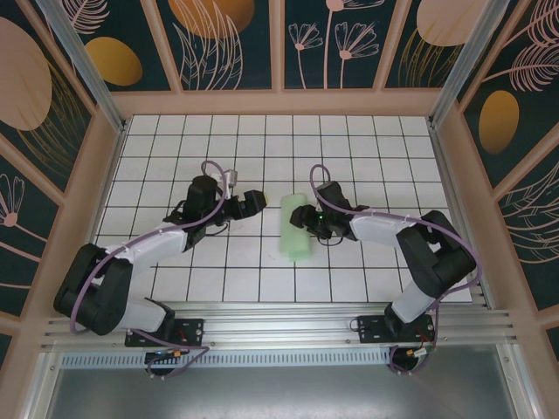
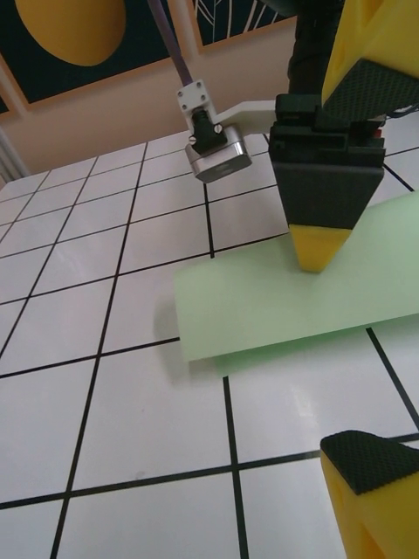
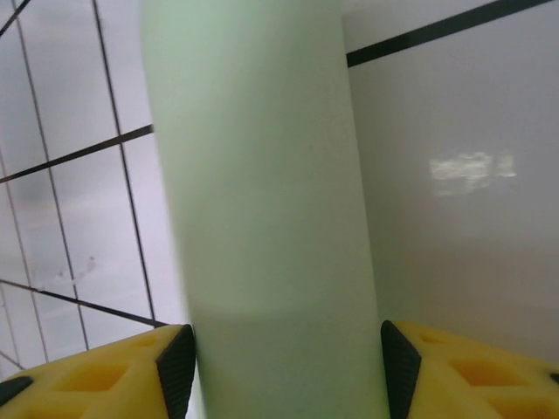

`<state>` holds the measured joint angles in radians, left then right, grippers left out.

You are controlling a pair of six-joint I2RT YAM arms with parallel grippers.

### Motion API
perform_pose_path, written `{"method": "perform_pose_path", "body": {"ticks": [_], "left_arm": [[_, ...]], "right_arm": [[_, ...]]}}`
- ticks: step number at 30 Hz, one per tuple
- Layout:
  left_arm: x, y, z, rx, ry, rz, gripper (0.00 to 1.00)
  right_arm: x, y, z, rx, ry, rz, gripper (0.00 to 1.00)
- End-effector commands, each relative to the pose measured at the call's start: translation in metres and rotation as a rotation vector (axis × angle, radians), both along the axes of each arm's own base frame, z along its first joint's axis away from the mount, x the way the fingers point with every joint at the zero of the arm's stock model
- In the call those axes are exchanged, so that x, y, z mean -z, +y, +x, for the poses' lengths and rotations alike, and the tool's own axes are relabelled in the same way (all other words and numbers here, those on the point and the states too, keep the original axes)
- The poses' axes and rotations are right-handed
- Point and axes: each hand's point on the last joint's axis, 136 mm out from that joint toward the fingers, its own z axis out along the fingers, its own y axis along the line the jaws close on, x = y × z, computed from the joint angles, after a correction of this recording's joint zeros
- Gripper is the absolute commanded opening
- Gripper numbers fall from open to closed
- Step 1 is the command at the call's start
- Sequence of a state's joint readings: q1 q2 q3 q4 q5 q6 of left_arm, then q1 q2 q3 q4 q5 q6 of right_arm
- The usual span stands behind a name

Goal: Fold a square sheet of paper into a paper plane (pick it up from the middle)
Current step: Fold the square sheet of paper in half at the center of the table.

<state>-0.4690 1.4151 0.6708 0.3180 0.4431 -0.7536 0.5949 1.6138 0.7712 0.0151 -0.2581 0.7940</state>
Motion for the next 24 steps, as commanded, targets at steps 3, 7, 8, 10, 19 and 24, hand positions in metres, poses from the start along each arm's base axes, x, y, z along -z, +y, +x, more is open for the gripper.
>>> {"method": "perform_pose_path", "body": {"ticks": [3, 7, 8, 10, 19, 24], "left_arm": [[-0.009, -0.020, 0.010, 0.003, -0.027, -0.008, 0.89], [-0.004, -0.026, 0.011, -0.004, -0.008, -0.001, 0.87], [-0.002, -0.026, 0.011, -0.005, -0.005, 0.002, 0.86], [0.000, -0.026, 0.010, -0.012, 0.001, 0.005, 0.86], [0.008, -0.024, 0.007, -0.038, 0.038, 0.003, 0.79], [0.021, -0.022, 0.004, -0.095, 0.092, -0.010, 0.72]], "right_arm": [[-0.013, -0.013, -0.006, -0.070, -0.028, -0.010, 0.68], [-0.006, -0.031, -0.003, -0.049, -0.004, -0.013, 0.63], [-0.006, -0.029, -0.004, -0.067, 0.001, 0.012, 0.62], [-0.004, -0.021, -0.008, -0.116, 0.018, 0.055, 0.60], [0.013, -0.022, -0.013, -0.191, 0.054, -0.005, 0.61], [0.021, -0.021, -0.014, -0.205, 0.074, -0.017, 0.58]]}}
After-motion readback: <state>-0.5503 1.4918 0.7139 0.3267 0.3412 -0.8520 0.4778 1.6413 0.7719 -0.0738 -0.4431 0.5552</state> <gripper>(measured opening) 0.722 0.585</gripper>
